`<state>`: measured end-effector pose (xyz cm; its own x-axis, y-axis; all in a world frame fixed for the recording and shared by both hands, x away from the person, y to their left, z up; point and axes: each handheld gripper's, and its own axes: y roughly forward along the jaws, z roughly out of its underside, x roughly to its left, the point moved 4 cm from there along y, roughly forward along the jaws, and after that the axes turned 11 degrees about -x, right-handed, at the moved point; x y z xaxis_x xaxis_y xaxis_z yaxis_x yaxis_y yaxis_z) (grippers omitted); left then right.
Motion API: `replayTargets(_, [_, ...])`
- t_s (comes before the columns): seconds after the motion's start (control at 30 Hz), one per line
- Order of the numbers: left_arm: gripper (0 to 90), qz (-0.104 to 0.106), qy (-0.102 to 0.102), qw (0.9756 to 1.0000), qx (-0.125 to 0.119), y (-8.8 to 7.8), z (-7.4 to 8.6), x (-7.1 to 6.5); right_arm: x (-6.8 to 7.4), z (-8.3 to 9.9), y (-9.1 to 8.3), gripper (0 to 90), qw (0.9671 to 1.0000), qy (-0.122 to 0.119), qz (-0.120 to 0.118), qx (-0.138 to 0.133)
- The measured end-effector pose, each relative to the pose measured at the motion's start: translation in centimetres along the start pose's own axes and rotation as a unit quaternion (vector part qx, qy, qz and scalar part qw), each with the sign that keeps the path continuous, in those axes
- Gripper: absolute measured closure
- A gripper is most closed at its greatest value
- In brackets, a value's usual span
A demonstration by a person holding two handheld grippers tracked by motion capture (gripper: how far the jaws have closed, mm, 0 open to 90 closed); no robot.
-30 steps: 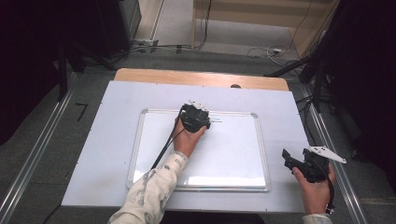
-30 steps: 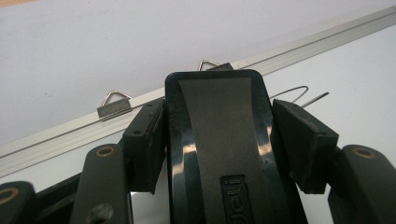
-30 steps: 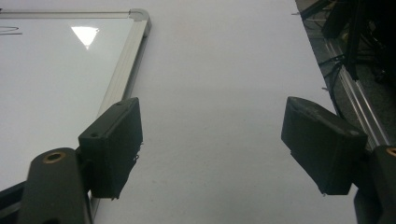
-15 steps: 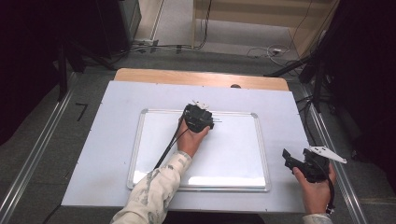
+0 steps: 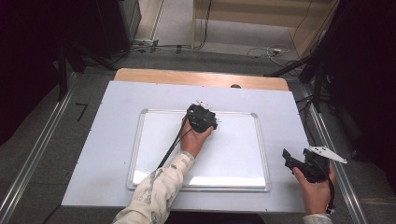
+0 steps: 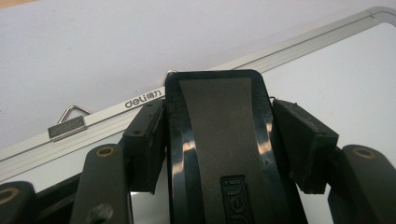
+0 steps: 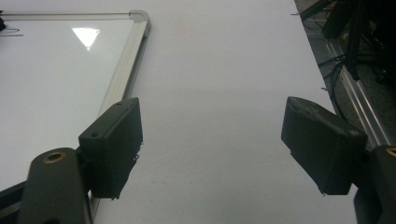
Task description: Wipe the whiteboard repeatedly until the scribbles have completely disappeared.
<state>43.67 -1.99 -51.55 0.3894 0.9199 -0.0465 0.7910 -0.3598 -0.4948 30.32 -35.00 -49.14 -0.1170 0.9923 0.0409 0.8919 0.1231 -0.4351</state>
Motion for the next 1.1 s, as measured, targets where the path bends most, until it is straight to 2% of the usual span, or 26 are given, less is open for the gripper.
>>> replayTargets(1.1, [38.6, 0.021, 0.005, 0.9998, 0.002, 1.2, -0.5, -2.5, -0.1, 0.0, 0.0, 19.2, 1.0, 0.001, 0.0, 0.0])
